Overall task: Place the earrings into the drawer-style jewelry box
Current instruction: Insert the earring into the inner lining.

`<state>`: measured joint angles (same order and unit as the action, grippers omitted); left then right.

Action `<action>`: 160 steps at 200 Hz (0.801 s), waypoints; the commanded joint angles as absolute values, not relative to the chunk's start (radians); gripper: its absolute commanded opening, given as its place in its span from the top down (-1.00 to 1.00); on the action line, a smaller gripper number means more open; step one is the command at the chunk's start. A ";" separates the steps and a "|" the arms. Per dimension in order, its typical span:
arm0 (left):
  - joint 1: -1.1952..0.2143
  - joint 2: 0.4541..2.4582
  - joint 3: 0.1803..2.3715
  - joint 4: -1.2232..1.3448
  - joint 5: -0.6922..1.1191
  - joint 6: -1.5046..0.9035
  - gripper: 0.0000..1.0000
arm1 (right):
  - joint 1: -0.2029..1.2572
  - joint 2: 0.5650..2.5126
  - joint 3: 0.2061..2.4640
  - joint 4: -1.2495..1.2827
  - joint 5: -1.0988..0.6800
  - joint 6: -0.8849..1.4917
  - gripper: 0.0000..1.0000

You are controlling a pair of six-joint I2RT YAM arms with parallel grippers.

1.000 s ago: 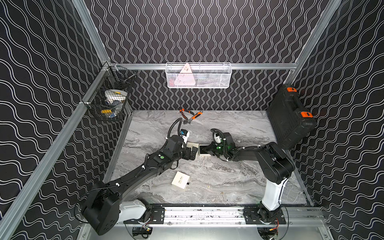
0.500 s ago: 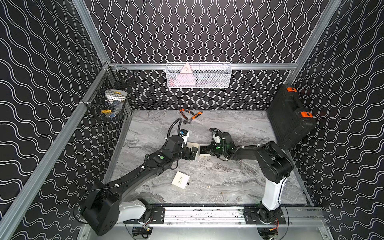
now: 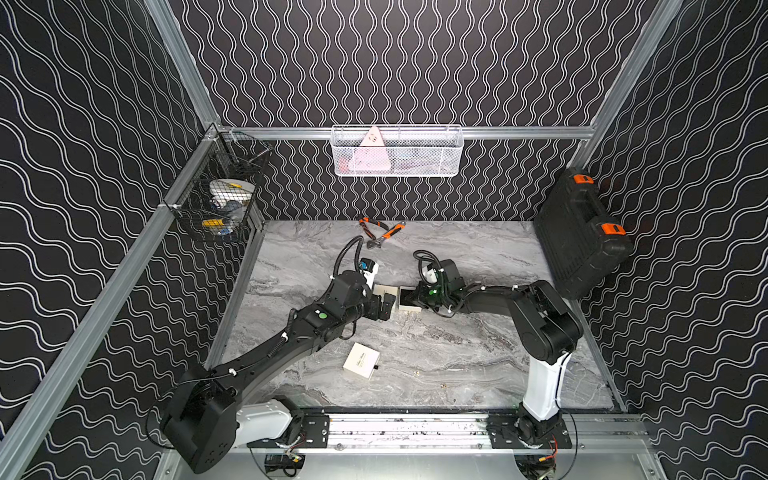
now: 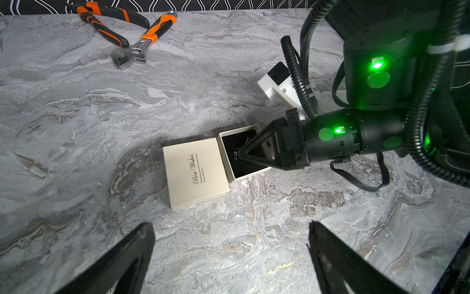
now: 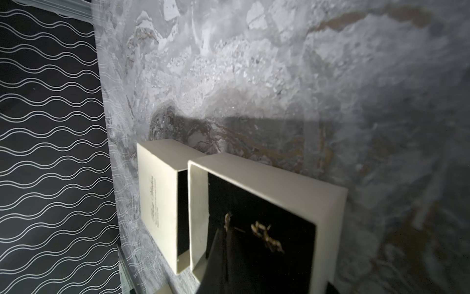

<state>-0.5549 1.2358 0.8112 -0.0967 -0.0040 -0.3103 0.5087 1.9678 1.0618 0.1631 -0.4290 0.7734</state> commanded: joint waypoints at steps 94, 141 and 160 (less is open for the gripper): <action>-0.554 1.220 0.806 -0.067 0.000 -0.284 -0.97 | 0.509 1.933 1.117 -0.011 -0.394 0.795 0.78; -0.554 1.213 0.802 -0.065 0.000 -0.281 -0.97 | 0.509 1.910 1.127 -0.037 -0.403 0.799 0.59; -0.554 1.210 0.802 -0.065 -0.001 -0.281 -0.97 | 0.509 1.908 1.127 -0.047 -0.403 0.799 0.56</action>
